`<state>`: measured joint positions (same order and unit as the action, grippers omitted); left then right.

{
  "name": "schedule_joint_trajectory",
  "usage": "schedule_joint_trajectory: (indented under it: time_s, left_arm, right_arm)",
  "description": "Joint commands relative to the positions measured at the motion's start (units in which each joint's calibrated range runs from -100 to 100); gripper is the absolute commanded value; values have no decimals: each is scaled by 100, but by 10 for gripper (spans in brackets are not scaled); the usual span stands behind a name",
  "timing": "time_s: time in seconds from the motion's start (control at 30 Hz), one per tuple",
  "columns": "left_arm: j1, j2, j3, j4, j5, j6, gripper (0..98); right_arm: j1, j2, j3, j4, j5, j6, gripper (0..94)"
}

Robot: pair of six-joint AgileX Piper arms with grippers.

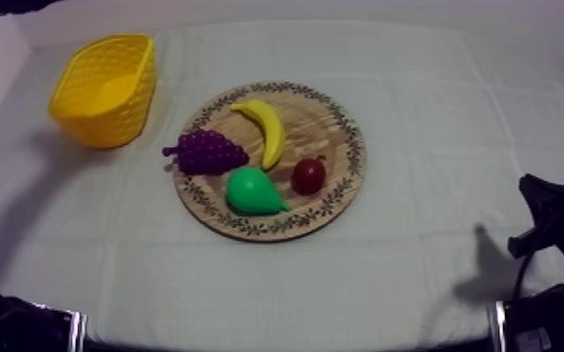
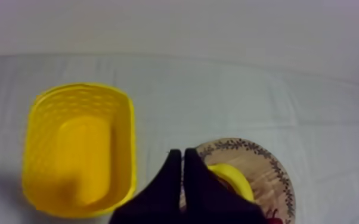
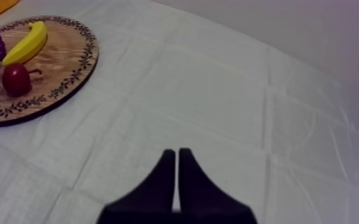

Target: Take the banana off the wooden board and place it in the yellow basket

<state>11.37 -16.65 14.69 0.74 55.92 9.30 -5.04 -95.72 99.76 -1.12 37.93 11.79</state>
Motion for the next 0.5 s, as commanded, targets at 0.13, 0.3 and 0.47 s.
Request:
schedule_joint_trajectory:
  time_s: [0.13,0.3,0.47]
  left_arm:
    - [322,1205,-1157,54,283,-25,1]
    - [592,1777,-1421,158,347,-76,1]
    - [919,2283,-1520,192,404,-67,1]
  right_arm:
    - [-2,-3,2,2,-3,-1,2]
    - [-2,-3,2,2,-3,-1,2]
    - [-2,-3,2,2,-3,0,2]
